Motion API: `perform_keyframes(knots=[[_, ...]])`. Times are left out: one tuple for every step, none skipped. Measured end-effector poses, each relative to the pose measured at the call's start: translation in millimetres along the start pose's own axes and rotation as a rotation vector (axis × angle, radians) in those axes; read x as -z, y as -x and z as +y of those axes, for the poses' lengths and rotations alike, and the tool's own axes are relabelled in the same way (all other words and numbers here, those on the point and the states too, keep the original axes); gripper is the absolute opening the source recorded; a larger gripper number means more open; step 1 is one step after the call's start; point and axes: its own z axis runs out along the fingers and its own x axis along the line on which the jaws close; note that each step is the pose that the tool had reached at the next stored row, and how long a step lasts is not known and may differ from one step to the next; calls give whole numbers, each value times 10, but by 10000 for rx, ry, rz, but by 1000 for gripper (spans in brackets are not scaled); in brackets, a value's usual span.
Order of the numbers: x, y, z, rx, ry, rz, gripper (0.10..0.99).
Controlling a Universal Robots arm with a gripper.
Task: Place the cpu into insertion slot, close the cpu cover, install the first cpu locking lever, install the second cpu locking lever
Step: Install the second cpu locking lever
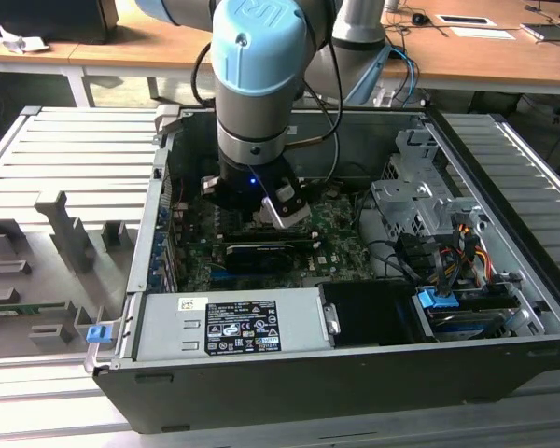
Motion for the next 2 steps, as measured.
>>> perform_keyframes(knots=[[7, 0, 3, 1, 3, -2, 106], [12, 0, 4, 0, 1, -1, 106]])
